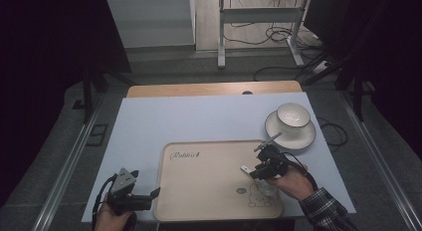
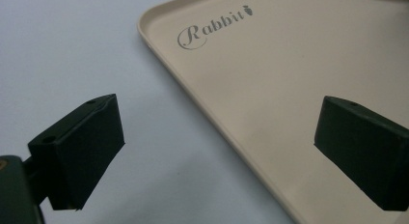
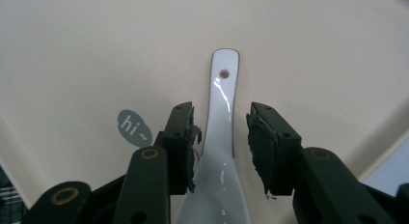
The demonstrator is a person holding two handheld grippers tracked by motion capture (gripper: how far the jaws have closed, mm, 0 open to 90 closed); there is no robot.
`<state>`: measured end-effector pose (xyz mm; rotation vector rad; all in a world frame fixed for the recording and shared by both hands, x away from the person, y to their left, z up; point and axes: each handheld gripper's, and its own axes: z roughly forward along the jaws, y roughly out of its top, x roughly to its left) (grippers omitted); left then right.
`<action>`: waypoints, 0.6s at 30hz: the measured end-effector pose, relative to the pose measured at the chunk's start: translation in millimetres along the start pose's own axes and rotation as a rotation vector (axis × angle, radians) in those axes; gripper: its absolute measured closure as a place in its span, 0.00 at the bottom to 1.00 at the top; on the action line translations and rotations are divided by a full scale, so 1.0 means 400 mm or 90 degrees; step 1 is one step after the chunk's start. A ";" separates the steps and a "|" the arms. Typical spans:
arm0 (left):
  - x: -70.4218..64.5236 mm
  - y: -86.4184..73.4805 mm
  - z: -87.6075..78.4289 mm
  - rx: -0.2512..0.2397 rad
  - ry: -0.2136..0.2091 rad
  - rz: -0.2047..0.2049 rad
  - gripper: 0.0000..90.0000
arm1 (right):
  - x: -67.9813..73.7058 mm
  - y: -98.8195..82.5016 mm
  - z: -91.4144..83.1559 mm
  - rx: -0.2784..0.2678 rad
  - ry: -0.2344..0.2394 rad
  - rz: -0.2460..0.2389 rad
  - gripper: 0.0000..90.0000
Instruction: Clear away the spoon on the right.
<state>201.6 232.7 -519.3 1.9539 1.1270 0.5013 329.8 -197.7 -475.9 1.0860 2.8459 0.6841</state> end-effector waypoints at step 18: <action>0.002 -0.001 -0.001 -0.002 -0.002 -0.003 0.04 | 0.071 -0.049 0.000 -0.120 -0.027 -0.067 0.97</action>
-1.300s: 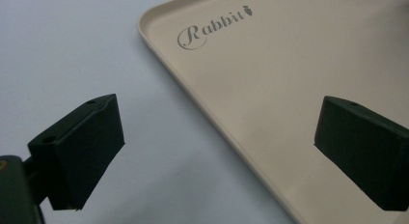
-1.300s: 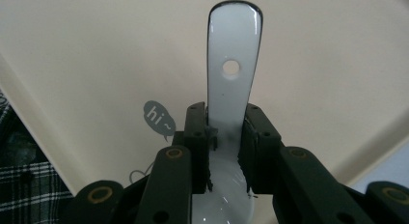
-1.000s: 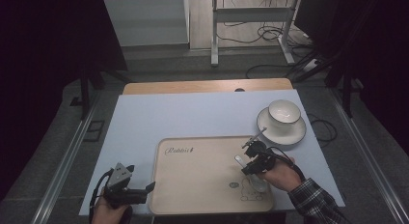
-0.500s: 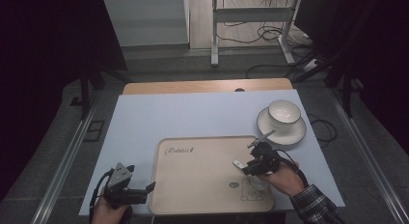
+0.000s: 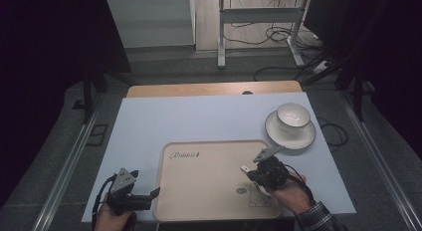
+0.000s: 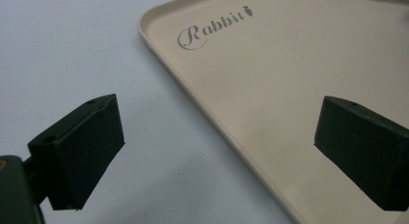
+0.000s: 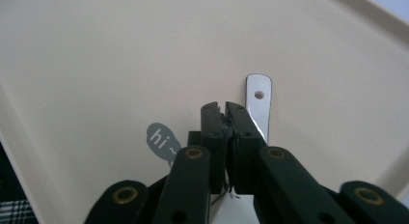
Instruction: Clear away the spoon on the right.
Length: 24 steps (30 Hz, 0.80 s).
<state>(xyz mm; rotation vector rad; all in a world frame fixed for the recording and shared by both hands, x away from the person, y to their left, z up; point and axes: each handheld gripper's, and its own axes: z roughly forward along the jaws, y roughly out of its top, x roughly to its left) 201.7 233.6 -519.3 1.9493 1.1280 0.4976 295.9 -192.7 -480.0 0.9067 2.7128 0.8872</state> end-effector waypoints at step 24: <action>0.005 -0.002 -0.003 -0.009 -0.008 -0.011 0.04 | -0.004 -0.034 0.056 0.033 -0.010 -0.003 0.99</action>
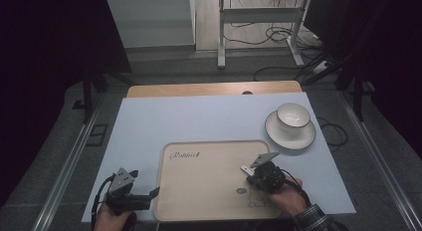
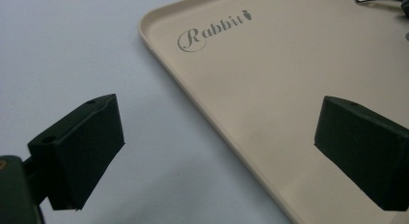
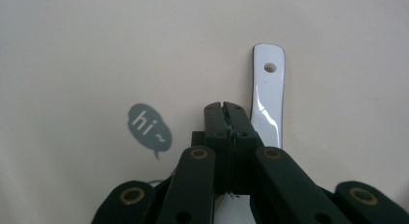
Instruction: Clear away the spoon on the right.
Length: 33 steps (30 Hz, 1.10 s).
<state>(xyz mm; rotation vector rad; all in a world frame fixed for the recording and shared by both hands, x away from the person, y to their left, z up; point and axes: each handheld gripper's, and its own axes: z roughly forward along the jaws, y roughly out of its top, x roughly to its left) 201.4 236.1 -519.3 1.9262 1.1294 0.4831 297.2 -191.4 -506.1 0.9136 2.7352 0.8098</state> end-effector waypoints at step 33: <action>0.001 0.000 0.000 -0.001 -0.002 -0.002 0.04 | -0.100 -0.025 -0.028 -0.049 -0.043 0.078 0.99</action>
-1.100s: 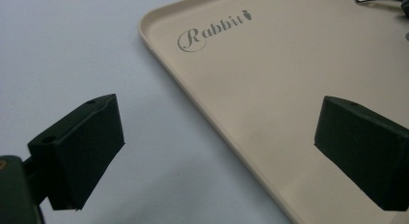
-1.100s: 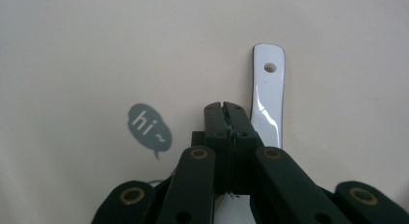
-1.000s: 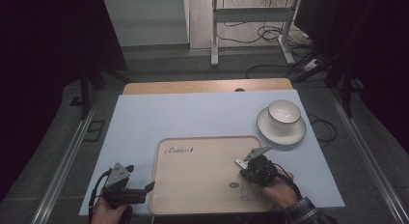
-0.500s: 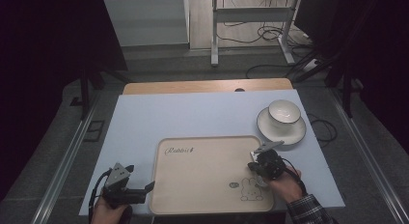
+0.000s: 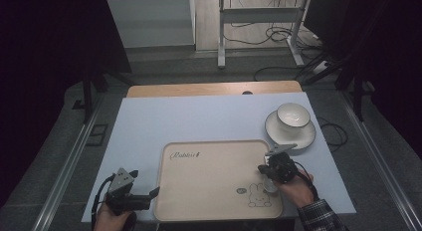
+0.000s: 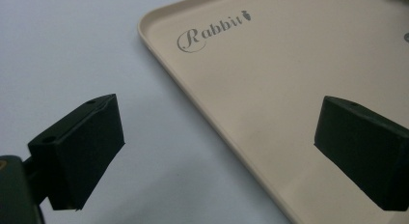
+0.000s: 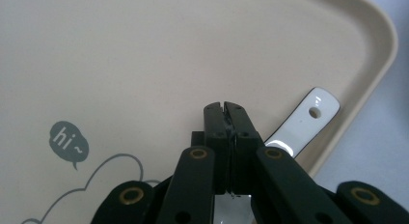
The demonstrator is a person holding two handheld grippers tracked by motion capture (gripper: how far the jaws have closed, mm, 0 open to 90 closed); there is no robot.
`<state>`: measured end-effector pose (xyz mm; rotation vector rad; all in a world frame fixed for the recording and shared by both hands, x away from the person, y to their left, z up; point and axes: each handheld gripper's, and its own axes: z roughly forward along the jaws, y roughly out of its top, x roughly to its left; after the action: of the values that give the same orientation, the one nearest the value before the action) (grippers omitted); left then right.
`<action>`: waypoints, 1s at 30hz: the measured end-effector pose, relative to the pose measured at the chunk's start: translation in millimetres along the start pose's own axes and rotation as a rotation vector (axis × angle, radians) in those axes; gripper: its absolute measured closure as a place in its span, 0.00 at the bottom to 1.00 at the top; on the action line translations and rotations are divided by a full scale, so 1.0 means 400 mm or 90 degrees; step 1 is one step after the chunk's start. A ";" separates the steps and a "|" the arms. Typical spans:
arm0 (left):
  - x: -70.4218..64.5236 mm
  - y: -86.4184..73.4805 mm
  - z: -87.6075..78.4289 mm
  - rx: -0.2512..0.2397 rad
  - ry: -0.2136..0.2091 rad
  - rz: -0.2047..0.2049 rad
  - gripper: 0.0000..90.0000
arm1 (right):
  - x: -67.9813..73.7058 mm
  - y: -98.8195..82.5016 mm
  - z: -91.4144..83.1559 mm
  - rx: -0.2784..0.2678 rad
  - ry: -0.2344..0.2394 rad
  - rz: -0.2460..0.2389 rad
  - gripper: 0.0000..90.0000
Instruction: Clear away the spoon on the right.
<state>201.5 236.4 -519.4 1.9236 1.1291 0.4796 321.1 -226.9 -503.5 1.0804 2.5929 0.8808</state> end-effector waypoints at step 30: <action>-0.001 0.000 0.000 0.000 0.001 0.001 0.04 | -0.053 -0.008 -0.078 -0.085 -0.043 0.028 0.89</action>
<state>201.3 236.2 -519.3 1.9239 1.1291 0.4823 322.2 -257.2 -481.2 1.1140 2.4264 0.9942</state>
